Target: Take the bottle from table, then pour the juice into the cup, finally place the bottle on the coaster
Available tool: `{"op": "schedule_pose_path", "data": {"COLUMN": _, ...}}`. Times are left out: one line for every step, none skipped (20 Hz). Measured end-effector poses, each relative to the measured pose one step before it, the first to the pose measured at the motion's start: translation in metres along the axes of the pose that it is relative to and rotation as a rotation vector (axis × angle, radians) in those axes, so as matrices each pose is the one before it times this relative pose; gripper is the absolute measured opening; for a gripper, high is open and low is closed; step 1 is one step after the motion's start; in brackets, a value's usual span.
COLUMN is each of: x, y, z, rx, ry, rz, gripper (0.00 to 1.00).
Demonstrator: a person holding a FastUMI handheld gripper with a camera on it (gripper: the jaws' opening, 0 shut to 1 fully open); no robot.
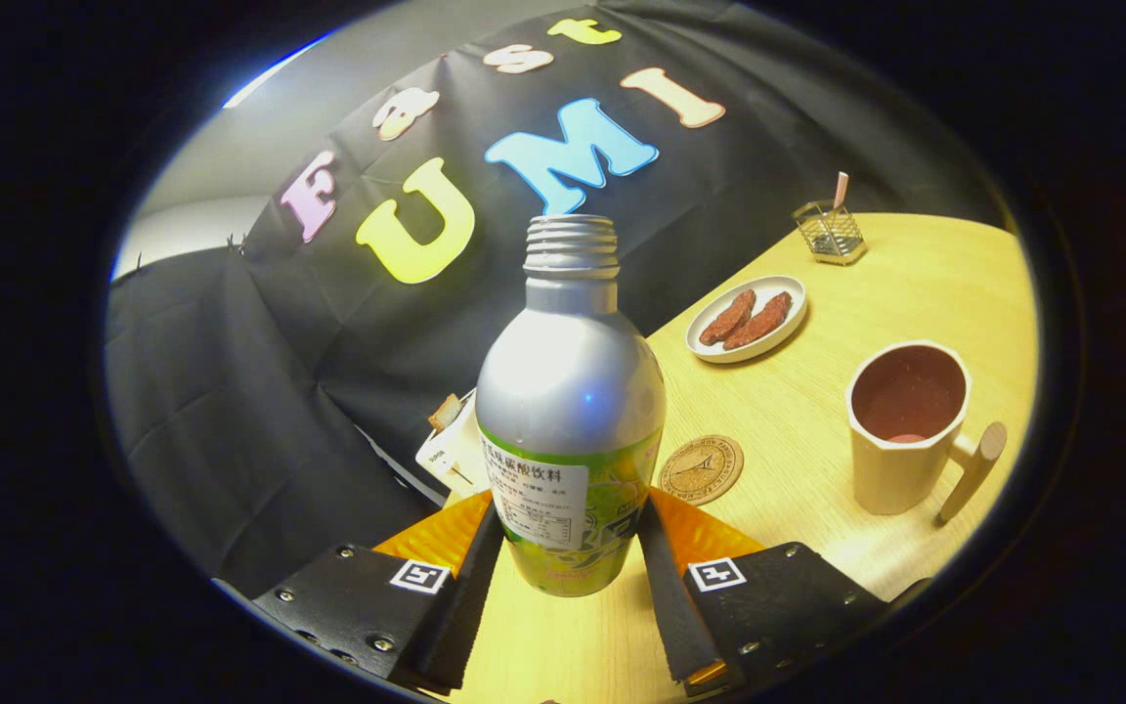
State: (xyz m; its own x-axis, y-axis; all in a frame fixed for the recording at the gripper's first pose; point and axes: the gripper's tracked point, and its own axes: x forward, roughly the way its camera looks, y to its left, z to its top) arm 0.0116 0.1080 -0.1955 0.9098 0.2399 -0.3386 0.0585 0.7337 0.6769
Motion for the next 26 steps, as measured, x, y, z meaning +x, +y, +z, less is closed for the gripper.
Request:
{"op": "schedule_pose_path", "data": {"x": 0.00003, "y": -0.00091, "z": -0.00054, "rx": 0.01599, "ry": -0.00117, "rz": -0.00105, "gripper": 0.74}}
{"op": "schedule_pose_path", "data": {"x": 0.0002, "y": -0.00092, "z": 0.00021, "rx": 0.01435, "ry": 0.00046, "rz": -0.00091, "gripper": 0.74}}
{"op": "schedule_pose_path", "data": {"x": -0.00057, "y": -0.00142, "z": 0.00036, "rx": 0.01745, "ry": -0.00027, "rz": -0.00104, "gripper": 0.74}}
{"op": "schedule_pose_path", "data": {"x": -0.00021, "y": -0.00203, "z": 0.00061, "rx": 0.01958, "ry": 0.00019, "rz": 0.00139, "gripper": 0.74}}
{"op": "schedule_pose_path", "data": {"x": -0.00156, "y": -0.00433, "z": 0.00017, "rx": 0.02189, "ry": -0.00125, "rz": 0.00239, "gripper": 0.74}}
{"op": "schedule_pose_path", "data": {"x": -0.00137, "y": -0.00385, "z": -0.00257, "rx": 0.02261, "ry": 0.00181, "rz": -0.00005, "gripper": 0.74}}
{"op": "schedule_pose_path", "data": {"x": 0.00047, "y": -0.00035, "z": -0.0007, "rx": 0.01972, "ry": -0.00066, "rz": -0.00056, "gripper": 0.74}}
{"op": "schedule_pose_path", "data": {"x": 0.0015, "y": 0.00014, "z": 0.00011, "rx": 0.01629, "ry": 0.00197, "rz": 0.00248, "gripper": 0.74}}
{"op": "schedule_pose_path", "data": {"x": 0.00042, "y": -0.00032, "z": -0.00136, "rx": 0.01798, "ry": 0.00455, "rz": 0.0045, "gripper": 0.74}}
{"op": "schedule_pose_path", "data": {"x": 0.00006, "y": 0.00049, "z": 0.00063, "rx": 0.01622, "ry": 0.00185, "rz": 0.00409, "gripper": 0.74}}
{"op": "schedule_pose_path", "data": {"x": 0.00002, "y": -0.00164, "z": 0.00063, "rx": 0.01059, "ry": -0.00332, "rz": -0.00024, "gripper": 0.74}}
{"op": "schedule_pose_path", "data": {"x": 0.0009, "y": -0.00112, "z": 0.00144, "rx": 0.01333, "ry": -0.00282, "rz": -0.00146, "gripper": 0.74}}
{"op": "schedule_pose_path", "data": {"x": 0.0001, "y": -0.00001, "z": 0.00089, "rx": 0.01877, "ry": -0.00298, "rz": 0.00171, "gripper": 0.74}}
{"op": "schedule_pose_path", "data": {"x": 0.00097, "y": -0.00122, "z": 0.0017, "rx": 0.021, "ry": -0.00676, "rz": -0.00048, "gripper": 0.74}}
{"op": "schedule_pose_path", "data": {"x": -0.00221, "y": -0.00154, "z": 0.00272, "rx": 0.02098, "ry": -0.00924, "rz": -0.00118, "gripper": 0.74}}
{"op": "schedule_pose_path", "data": {"x": 0.00023, "y": -0.00178, "z": 0.00237, "rx": 0.01897, "ry": -0.0082, "rz": -0.00388, "gripper": 0.74}}
{"op": "schedule_pose_path", "data": {"x": -0.00092, "y": -0.00249, "z": -0.00062, "rx": 0.01738, "ry": -0.0033, "rz": -0.00781, "gripper": 0.74}}
{"op": "schedule_pose_path", "data": {"x": -0.00063, "y": -0.00366, "z": 0.00084, "rx": 0.01606, "ry": -0.00048, "rz": -0.0081, "gripper": 0.74}}
{"op": "schedule_pose_path", "data": {"x": -0.00187, "y": -0.00175, "z": -0.00135, "rx": 0.01682, "ry": -0.00073, "rz": -0.00497, "gripper": 0.74}}
{"op": "schedule_pose_path", "data": {"x": 0.00026, "y": -0.00166, "z": -0.00088, "rx": 0.01878, "ry": 0.00111, "rz": -0.00413, "gripper": 0.74}}
{"op": "schedule_pose_path", "data": {"x": -0.00225, "y": -0.00295, "z": 0.00092, "rx": 0.0201, "ry": 0.00005, "rz": -0.00329, "gripper": 0.74}}
{"op": "schedule_pose_path", "data": {"x": -0.00083, "y": -0.00175, "z": 0.00022, "rx": 0.02267, "ry": 0.00061, "rz": -0.00003, "gripper": 0.74}}
{"op": "schedule_pose_path", "data": {"x": 0.0, "y": 0.00044, "z": -0.0011, "rx": 0.02323, "ry": 0.00048, "rz": 0.00112, "gripper": 0.74}}
{"op": "schedule_pose_path", "data": {"x": 0.00004, "y": -0.00037, "z": 0.00096, "rx": 0.01968, "ry": 0.00175, "rz": -0.00073, "gripper": 0.74}}
{"op": "schedule_pose_path", "data": {"x": 0.00011, "y": -0.00132, "z": -0.00149, "rx": 0.01557, "ry": 0.0034, "rz": -0.00245, "gripper": 0.74}}
{"op": "schedule_pose_path", "data": {"x": -0.00004, "y": -0.0012, "z": -0.00086, "rx": 0.01411, "ry": 0.00544, "rz": 0.00002, "gripper": 0.74}}
